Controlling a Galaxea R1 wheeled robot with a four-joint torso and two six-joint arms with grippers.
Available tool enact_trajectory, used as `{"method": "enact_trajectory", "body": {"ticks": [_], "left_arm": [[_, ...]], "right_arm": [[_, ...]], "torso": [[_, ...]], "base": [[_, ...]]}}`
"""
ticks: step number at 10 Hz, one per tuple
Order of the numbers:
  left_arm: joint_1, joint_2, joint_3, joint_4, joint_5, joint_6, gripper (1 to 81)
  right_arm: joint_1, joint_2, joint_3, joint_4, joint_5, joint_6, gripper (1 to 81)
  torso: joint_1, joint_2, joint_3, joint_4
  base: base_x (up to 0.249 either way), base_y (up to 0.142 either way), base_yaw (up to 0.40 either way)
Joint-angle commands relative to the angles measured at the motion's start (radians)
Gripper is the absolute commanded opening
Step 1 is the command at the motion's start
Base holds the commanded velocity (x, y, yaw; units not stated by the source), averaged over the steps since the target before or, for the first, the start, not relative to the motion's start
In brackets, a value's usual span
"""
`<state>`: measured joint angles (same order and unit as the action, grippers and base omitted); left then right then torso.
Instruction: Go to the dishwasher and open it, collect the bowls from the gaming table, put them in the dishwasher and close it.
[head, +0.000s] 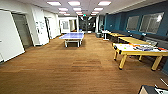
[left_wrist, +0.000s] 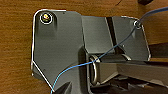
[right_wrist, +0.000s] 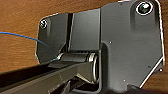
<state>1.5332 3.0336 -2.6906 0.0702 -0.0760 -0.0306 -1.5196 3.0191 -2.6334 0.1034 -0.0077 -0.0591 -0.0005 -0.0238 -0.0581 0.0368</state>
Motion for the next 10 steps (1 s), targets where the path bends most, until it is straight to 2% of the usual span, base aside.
{"method": "enact_trajectory", "body": {"ticks": [1,10], "left_arm": [[-0.044,0.001,0.003,0.0,0.05,-0.002,81.1],[-0.044,0.005,0.003,0.003,0.05,-0.002,81.1]], "right_arm": [[0.043,0.0,0.004,-0.001,-0.057,-0.002,81.1],[0.038,0.0,0.003,-0.001,-0.057,-0.002,81.1]], "torso": [[0.001,0.0,0.0,0.0],[0.001,0.0,0.0,0.0]], "base": [[0.265,0.0,0.0],[0.265,0.0,0.0]]}}
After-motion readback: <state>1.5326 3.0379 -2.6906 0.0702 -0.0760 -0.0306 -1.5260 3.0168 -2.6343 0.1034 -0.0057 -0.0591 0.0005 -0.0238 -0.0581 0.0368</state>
